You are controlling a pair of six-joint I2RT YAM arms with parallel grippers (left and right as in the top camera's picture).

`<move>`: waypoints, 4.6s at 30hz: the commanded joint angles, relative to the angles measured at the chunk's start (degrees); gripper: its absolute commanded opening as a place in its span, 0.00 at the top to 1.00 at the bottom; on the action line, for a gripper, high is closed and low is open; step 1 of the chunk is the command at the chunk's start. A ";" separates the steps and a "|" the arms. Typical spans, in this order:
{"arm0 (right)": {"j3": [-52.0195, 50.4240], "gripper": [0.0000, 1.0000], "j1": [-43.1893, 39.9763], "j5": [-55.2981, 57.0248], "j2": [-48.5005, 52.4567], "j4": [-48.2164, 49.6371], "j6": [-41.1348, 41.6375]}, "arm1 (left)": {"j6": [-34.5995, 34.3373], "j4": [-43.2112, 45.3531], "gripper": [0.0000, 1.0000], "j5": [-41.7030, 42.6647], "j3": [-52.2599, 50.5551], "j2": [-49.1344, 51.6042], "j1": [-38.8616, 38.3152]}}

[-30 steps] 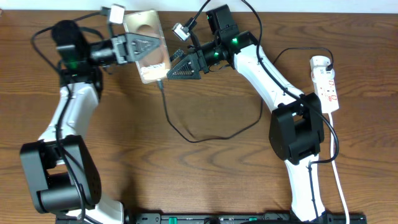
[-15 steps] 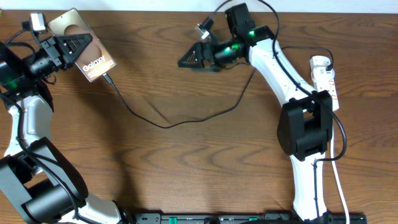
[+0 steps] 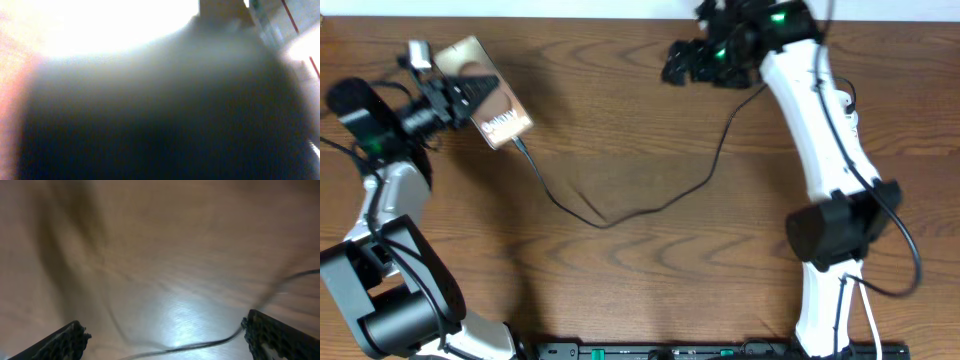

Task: Plug charger to phone and switch on socket
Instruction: 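Release the plug and raise the right gripper toward the power strip, then lower the phone onto the table with the left gripper and release, then press the power strip's socket switch with the right gripper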

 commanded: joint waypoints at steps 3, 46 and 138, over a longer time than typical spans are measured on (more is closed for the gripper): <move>2.75 0.01 -0.35 13.77 -9.09 -0.83 1.14 | 4.31 -0.66 0.92 -10.82 -12.13 -0.63 -2.45; 2.69 0.01 -0.35 21.79 -13.92 -2.54 0.13 | 18.10 -42.36 0.51 -39.30 -21.55 -0.63 -7.63; 2.34 0.01 -43.01 -14.80 21.53 -12.74 -33.68 | 26.03 -61.79 0.06 -45.59 -4.48 -36.26 -7.63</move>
